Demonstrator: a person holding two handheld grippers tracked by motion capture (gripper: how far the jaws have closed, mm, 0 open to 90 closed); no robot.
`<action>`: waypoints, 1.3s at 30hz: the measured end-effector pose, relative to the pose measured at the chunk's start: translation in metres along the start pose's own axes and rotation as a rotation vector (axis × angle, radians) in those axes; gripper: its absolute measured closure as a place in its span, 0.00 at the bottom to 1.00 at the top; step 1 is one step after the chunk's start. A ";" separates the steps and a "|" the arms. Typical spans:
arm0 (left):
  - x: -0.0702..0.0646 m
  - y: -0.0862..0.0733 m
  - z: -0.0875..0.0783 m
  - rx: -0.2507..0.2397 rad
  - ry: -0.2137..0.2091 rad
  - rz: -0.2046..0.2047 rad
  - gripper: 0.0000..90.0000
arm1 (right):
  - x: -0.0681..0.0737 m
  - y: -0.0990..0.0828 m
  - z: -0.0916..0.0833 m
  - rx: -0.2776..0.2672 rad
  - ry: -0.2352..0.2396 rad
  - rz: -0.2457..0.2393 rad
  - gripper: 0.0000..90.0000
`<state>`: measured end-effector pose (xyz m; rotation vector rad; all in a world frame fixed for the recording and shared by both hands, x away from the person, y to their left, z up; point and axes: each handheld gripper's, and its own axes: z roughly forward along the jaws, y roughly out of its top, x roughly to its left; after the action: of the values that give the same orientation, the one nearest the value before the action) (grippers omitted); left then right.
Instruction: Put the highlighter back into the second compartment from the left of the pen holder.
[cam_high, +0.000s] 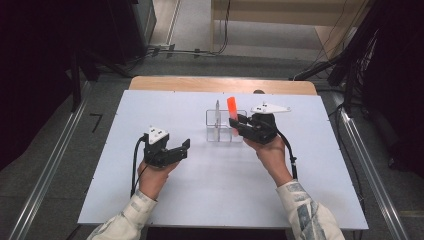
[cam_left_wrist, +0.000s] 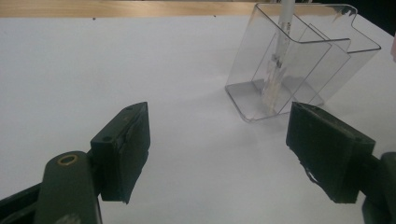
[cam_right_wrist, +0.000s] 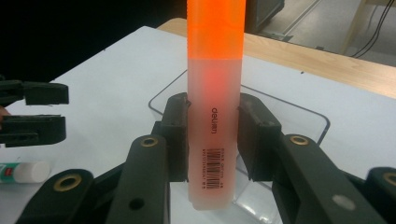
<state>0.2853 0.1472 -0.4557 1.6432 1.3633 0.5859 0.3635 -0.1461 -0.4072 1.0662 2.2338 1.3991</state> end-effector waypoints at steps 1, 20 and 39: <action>0.000 0.000 0.000 -0.003 -0.001 -0.001 0.24 | -0.001 0.001 0.001 -0.001 -0.001 0.000 0.72; 0.004 0.001 -0.002 -0.005 0.001 -0.009 0.24 | -0.008 0.015 0.024 -0.033 -0.038 0.028 0.72; 0.006 0.000 -0.002 -0.002 0.002 -0.013 0.24 | -0.007 0.003 0.053 -0.001 -0.047 0.049 0.71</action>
<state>0.2852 0.1537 -0.4562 1.6315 1.3727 0.5814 0.4003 -0.1161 -0.4311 1.1485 2.1882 1.3797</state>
